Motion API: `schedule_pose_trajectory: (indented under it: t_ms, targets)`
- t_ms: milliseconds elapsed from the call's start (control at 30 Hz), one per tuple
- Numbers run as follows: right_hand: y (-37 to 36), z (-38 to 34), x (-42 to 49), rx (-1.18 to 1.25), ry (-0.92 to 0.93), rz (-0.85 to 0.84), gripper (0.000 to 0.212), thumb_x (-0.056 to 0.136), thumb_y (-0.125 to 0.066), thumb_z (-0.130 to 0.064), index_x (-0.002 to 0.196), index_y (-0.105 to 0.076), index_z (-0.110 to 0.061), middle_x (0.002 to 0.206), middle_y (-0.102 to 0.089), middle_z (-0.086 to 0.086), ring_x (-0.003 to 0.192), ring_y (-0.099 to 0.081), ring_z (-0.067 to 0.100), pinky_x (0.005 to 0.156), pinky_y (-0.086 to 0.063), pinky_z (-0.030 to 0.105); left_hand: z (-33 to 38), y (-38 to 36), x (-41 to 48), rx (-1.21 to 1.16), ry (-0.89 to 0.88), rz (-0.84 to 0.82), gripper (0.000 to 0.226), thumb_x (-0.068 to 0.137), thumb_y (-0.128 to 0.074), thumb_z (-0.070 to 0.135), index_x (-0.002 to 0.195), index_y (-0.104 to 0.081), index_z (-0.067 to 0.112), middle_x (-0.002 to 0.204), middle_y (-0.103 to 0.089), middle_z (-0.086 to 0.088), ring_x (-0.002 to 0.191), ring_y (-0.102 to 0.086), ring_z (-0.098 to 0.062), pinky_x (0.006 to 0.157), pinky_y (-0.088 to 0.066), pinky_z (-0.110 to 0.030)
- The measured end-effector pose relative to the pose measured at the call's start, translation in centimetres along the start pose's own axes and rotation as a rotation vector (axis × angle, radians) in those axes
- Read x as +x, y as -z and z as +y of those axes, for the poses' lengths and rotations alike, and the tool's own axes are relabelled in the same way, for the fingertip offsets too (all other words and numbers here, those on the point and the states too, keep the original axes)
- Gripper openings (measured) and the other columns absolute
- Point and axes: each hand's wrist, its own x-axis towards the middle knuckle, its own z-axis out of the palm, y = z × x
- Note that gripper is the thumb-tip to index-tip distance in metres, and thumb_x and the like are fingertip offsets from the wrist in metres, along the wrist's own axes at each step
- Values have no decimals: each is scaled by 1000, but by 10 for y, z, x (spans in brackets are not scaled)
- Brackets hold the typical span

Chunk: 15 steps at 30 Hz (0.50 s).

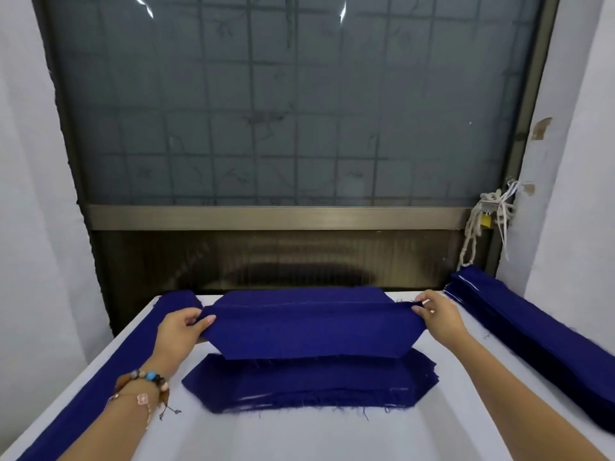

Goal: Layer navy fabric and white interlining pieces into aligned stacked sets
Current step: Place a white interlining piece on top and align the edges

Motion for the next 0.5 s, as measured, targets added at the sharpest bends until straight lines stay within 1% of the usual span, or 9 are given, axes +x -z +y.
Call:
schedule_pose_trajectory:
  t_ms: [67,133,200,267,300,367,433,500]
  targets:
    - [0,8,-6,-33,-62,-53,4,93,-60,-10,92,-58,-13,82,-64,11,78,-61,25,69,-50,33,-7,-1,-7,27,49,-20,13,87,-70,11,75,-66,6,76,-70,-11,75,-70,-25,67,-59,-34]
    - [-1,18,-13,-98,-115,-97,3,93,-59,-13,96,-58,-13,84,-65,10,82,-62,26,73,-50,33,-14,-3,-15,75,80,-25,11,85,-71,12,77,-67,5,78,-70,-13,76,-69,-26,64,-58,-33]
    - [-3,25,-19,-106,-159,-115,4,94,-59,-14,98,-57,-14,87,-66,10,82,-62,25,71,-49,30,-20,-6,-23,123,89,-25,17,84,-73,11,73,-65,0,75,-67,-15,72,-67,-25,61,-56,-28]
    - [-7,30,-24,-89,-197,-109,5,94,-58,-16,98,-57,-14,90,-66,11,79,-62,24,65,-49,27,-27,-10,-31,227,38,-29,25,84,-73,12,67,-61,-2,68,-62,-14,65,-59,-23,56,-49,-22]
    - [-9,32,-27,-72,-217,-98,5,95,-58,-18,98,-56,-14,89,-66,10,77,-61,24,61,-48,27,-30,-13,-35,287,1,-28,24,84,-73,12,68,-63,-2,68,-62,-12,65,-56,-23,59,-46,-24]
    - [-16,37,-34,-25,-246,-70,8,95,-56,-25,95,-56,-17,89,-65,8,73,-59,21,57,-48,27,-35,-18,-41,334,-58,0,17,86,-72,12,75,-67,-1,72,-65,-9,72,-58,-24,68,-46,-32]
    - [-23,41,-40,-12,-240,-63,14,93,-58,-32,96,-57,-18,94,-63,4,80,-57,18,65,-45,28,-38,-25,-46,326,-104,33,10,88,-69,11,82,-67,2,80,-67,-5,79,-60,-24,75,-46,-33]
    - [-31,44,-44,-64,-205,-88,19,91,-61,-33,101,-55,-18,97,-60,-1,87,-55,18,72,-41,27,-38,-31,-51,317,-128,75,4,90,-66,12,91,-65,8,85,-65,-1,82,-59,-20,75,-43,-29]
